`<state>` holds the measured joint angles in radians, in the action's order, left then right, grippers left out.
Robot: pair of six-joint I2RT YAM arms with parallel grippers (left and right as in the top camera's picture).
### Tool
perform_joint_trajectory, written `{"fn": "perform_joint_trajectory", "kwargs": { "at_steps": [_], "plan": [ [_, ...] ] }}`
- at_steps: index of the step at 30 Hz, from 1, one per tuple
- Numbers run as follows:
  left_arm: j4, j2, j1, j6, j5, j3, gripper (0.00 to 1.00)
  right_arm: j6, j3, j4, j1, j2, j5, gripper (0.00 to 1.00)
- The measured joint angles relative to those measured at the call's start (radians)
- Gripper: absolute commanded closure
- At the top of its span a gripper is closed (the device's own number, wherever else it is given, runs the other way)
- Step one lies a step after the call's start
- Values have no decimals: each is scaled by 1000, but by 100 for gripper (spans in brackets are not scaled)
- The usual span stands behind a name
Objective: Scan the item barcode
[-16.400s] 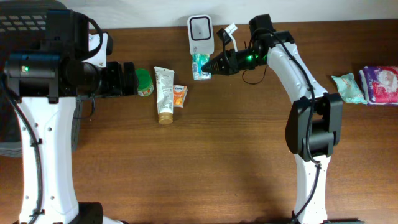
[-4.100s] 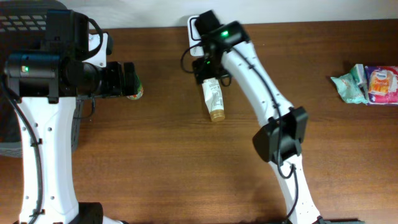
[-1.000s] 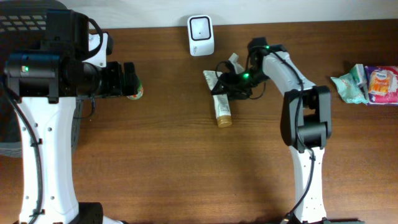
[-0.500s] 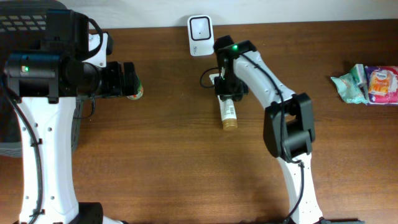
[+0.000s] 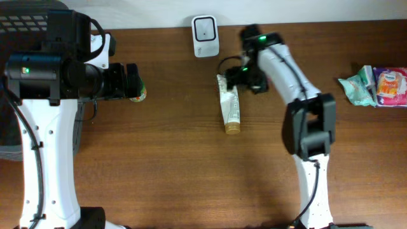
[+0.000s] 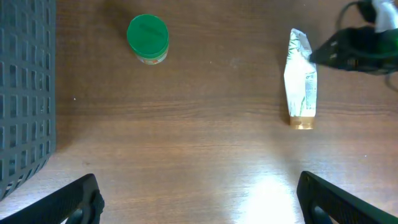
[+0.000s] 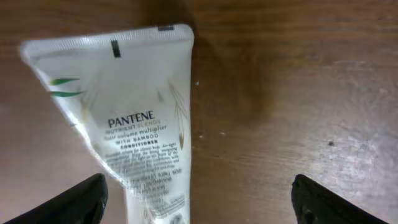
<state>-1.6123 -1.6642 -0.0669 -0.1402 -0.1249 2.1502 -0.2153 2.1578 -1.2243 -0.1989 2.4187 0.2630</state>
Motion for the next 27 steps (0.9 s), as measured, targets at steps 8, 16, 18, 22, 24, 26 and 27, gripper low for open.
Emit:
{"fn": "perform_joint_trajectory", "kwargs": {
  "at_steps": [8, 16, 18, 22, 24, 26, 27],
  "plan": [
    [0, 0, 0, 0, 0, 0, 1, 100, -16, 46, 43, 0, 183, 15],
    [0, 0, 0, 0, 0, 0, 1, 200, -181, 187, 117, 36, 554, 23],
    [0, 0, 0, 0, 0, 0, 1, 203, -211, 238, 117, 40, 615, 42],
    [0, 0, 0, 0, 0, 0, 1, 213, -231, 241, 117, 40, 620, 38],
    [0, 0, 0, 0, 0, 0, 1, 203, -231, 229, 117, 39, 610, 32],
    [0, 0, 0, 0, 0, 0, 1, 191, -218, 183, 117, 32, 580, 20],
    [0, 0, 0, 0, 0, 0, 1, 191, -206, 153, 117, 26, 546, 12]
  ]
}}
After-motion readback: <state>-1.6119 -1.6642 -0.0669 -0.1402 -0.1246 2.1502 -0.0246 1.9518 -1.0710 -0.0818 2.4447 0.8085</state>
